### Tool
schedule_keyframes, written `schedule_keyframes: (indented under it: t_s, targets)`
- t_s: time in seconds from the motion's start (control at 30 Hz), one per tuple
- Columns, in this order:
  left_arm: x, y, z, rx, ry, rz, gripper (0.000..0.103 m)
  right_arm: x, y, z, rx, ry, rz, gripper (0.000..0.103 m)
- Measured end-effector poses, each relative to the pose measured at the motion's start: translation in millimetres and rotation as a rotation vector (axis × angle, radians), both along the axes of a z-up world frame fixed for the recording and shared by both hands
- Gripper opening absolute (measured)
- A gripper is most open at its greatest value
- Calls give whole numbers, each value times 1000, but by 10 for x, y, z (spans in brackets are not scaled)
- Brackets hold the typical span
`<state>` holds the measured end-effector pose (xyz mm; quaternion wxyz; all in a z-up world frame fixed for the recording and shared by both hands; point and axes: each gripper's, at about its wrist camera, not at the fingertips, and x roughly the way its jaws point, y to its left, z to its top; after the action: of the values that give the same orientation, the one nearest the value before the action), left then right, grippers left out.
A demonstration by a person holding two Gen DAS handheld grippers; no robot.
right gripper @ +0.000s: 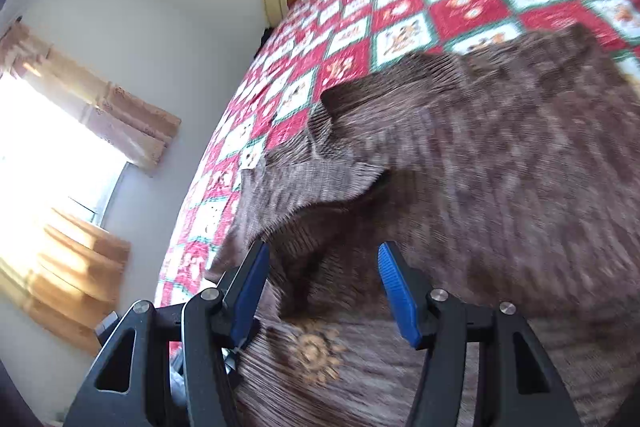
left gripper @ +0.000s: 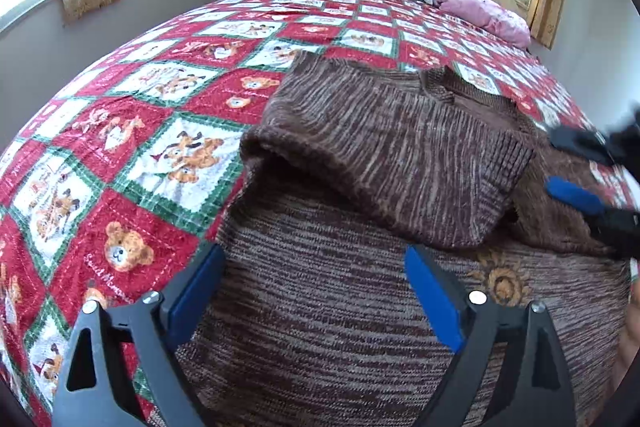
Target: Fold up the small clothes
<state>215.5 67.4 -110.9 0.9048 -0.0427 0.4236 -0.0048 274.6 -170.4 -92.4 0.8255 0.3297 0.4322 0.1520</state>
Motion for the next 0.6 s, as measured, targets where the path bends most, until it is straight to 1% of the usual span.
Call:
schedule_keyframes:
  t_s: [0.03, 0.13, 0.17, 0.2, 0.23, 0.27, 0.3, 0.33, 0.37, 0.4, 0.47, 0.53, 0.6]
  targets:
    - [-8, -4, 4, -1, 0, 1, 94, 108, 31, -36, 0, 31, -2, 58]
    - [-23, 58, 7, -39, -13, 30, 94, 345, 110, -194, -14, 124, -11, 58]
    - [-10, 158, -3, -49, -14, 50, 94, 401, 144, -220, -16, 124, -16, 58]
    - [-13, 272, -14, -68, -10, 85, 95, 417, 168, -198, -31, 104, -18, 58]
    - [-12, 356, -26, -111, -11, 106, 95, 445, 213, -167, -71, 86, -15, 58]
    - [-4, 426, -22, -152, -22, 112, 95, 474, 276, -122, -127, 68, -1, 55]
    - [-28, 477, -20, -190, -37, 121, 95, 489, 318, -94, -159, 54, 16, 36]
    - [-34, 508, -22, -219, -47, 128, 95, 513, 387, -50, -202, 39, 50, 23]
    - [-35, 525, -27, -237, -51, 132, 95, 519, 428, -12, -230, 23, 71, 22]
    - [-34, 524, -28, -237, -50, 132, 95, 534, 464, 48, -263, -14, 86, 22]
    - [-26, 490, -25, -221, -48, 133, 95, 525, 501, 157, -312, -72, 92, 22]
    - [-20, 466, -25, -208, -43, 132, 95, 545, 513, 270, -333, -130, 116, 15]
    - [7, 478, -29, -208, -43, 131, 96, 546, 462, 373, -366, -168, 119, 14]
